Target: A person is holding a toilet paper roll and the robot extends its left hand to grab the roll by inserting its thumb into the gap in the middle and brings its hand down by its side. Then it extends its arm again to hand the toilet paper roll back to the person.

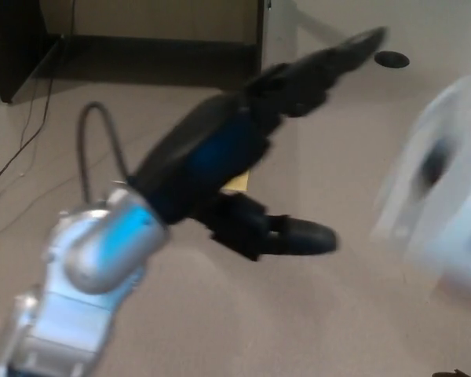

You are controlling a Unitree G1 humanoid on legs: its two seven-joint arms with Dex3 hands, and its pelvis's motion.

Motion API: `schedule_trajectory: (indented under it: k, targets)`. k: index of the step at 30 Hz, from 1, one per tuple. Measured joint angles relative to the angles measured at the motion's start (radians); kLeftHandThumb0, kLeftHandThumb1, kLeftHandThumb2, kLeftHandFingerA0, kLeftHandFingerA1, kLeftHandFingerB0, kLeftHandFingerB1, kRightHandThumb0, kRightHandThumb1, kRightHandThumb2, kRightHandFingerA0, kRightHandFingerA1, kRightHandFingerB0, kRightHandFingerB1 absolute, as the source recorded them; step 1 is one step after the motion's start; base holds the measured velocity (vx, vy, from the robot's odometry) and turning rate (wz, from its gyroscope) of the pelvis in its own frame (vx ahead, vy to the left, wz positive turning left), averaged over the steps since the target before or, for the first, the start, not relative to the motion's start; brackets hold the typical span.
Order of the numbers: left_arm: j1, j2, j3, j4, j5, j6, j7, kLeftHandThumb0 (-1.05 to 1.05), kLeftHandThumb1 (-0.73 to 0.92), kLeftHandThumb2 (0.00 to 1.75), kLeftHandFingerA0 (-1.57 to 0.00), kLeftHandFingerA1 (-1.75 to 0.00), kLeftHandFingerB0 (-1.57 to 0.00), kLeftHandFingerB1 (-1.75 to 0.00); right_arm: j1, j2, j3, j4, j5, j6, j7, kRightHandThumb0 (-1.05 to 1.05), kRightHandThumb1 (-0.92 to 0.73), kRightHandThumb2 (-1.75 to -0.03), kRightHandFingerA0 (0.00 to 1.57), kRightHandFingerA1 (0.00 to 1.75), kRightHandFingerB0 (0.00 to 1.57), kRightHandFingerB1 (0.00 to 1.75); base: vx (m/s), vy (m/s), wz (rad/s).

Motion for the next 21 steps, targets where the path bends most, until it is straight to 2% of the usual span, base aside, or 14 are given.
schedule_trajectory:
  k: [2, 3, 4, 5, 6, 7, 8, 9, 12, 13, 14, 15, 21]
  targets:
    - [0.001, 0.033, 0.035, -0.001, -0.036, 0.001, -0.025, -0.59, 0.35, 0.77, 0.00, -0.13, 0.00, -0.11, 0.000, 0.000, 0.000, 0.000, 0.000, 0.000, 0.000, -0.39, -0.59, -0.58, 0.73, 0.48, 0.19, 0.28, 0.00, 0.000, 0.00]
    - [0.003, 0.050, 0.053, -0.001, -0.053, 0.003, -0.037, -0.65, 0.33, 0.69, 0.00, -0.13, 0.00, -0.05, 0.002, -0.001, -0.001, 0.000, 0.000, 0.000, 0.000, -0.38, -0.59, -0.58, 0.70, 0.48, 0.19, 0.28, 0.00, 0.000, 0.00]
    - [0.013, 0.067, 0.072, -0.008, -0.072, 0.007, -0.049, -0.65, 0.40, 0.53, 0.00, -0.21, 0.00, -0.09, 0.007, -0.001, -0.002, -0.001, 0.000, -0.001, 0.000, -0.39, -0.59, -0.58, 0.73, 0.48, 0.18, 0.28, 0.00, 0.000, 0.00]
    - [0.029, 0.079, 0.091, -0.017, -0.090, 0.012, -0.059, -0.65, 0.40, 0.53, 0.00, -0.21, 0.00, -0.09, 0.015, -0.002, -0.002, -0.002, 0.000, -0.002, 0.000, -0.39, -0.59, -0.58, 0.73, 0.48, 0.18, 0.28, 0.00, 0.000, 0.00]
    - [0.045, 0.089, 0.107, -0.020, -0.105, 0.016, -0.066, -0.56, 0.33, 0.76, -0.01, -0.17, 0.00, -0.11, 0.022, -0.003, -0.003, -0.002, 0.000, -0.002, 0.000, -0.37, -0.59, -0.58, 0.75, 0.49, 0.19, 0.28, 0.00, 0.000, 0.00]
    - [0.066, 0.101, 0.132, -0.021, -0.125, 0.021, -0.075, -0.62, 0.31, 0.68, -0.04, -0.18, 0.00, -0.05, 0.028, -0.003, -0.007, -0.002, 0.001, -0.002, 0.000, -0.37, -0.59, -0.58, 0.74, 0.49, 0.19, 0.28, 0.00, 0.000, 0.00]
    - [0.085, 0.110, 0.154, -0.019, -0.142, 0.023, -0.082, -0.62, 0.31, 0.68, -0.03, -0.18, 0.00, -0.05, 0.030, -0.005, -0.011, -0.002, 0.002, -0.002, 0.000, -0.36, -0.58, -0.58, 0.73, 0.49, 0.19, 0.28, 0.00, 0.000, 0.00]
    - [0.099, 0.115, 0.169, -0.017, -0.151, 0.023, -0.086, -0.53, 0.33, 0.75, 0.00, -0.19, 0.00, -0.13, 0.030, -0.006, -0.013, -0.002, 0.002, -0.002, 0.000, -0.34, -0.58, -0.57, 0.72, 0.50, 0.20, 0.28, 0.00, 0.000, 0.00]
    - [0.220, 0.127, 0.246, 0.000, -0.201, 0.019, -0.101, -0.52, 0.33, 0.75, 0.00, -0.26, 0.00, -0.15, 0.038, -0.019, -0.020, -0.003, 0.003, -0.004, 0.000, -0.36, -0.58, -0.57, 0.74, 0.49, 0.20, 0.28, 0.00, 0.000, 0.00]
    - [0.272, 0.127, 0.269, 0.009, -0.214, 0.012, -0.105, -0.57, 0.38, 0.54, -0.02, -0.27, 0.00, -0.18, 0.043, -0.021, -0.020, -0.003, 0.003, -0.004, 0.000, -0.37, -0.58, -0.58, 0.74, 0.49, 0.20, 0.28, 0.00, 0.000, 0.00]
    - [0.320, 0.126, 0.290, 0.024, -0.223, 0.003, -0.108, -0.57, 0.38, 0.54, -0.02, -0.27, 0.00, -0.18, 0.046, -0.022, -0.021, -0.003, 0.003, -0.005, 0.000, -0.37, -0.58, -0.58, 0.74, 0.49, 0.20, 0.28, 0.00, 0.000, 0.00]
    - [0.367, 0.124, 0.308, 0.049, -0.231, -0.009, -0.110, -0.47, 0.31, 0.72, 0.00, -0.28, 0.00, -0.17, 0.048, -0.023, -0.021, -0.003, 0.003, -0.005, 0.000, -0.37, -0.58, -0.58, 0.74, 0.49, 0.20, 0.28, 0.00, 0.000, 0.00]
    - [0.566, 0.098, 0.380, 0.273, -0.250, -0.099, -0.107, -0.51, 0.33, 0.73, -0.01, -0.29, 0.00, -0.18, 0.049, -0.025, -0.026, -0.002, 0.004, -0.006, 0.001, -0.38, -0.58, -0.58, 0.74, 0.50, 0.20, 0.28, 0.00, 0.000, 0.00]
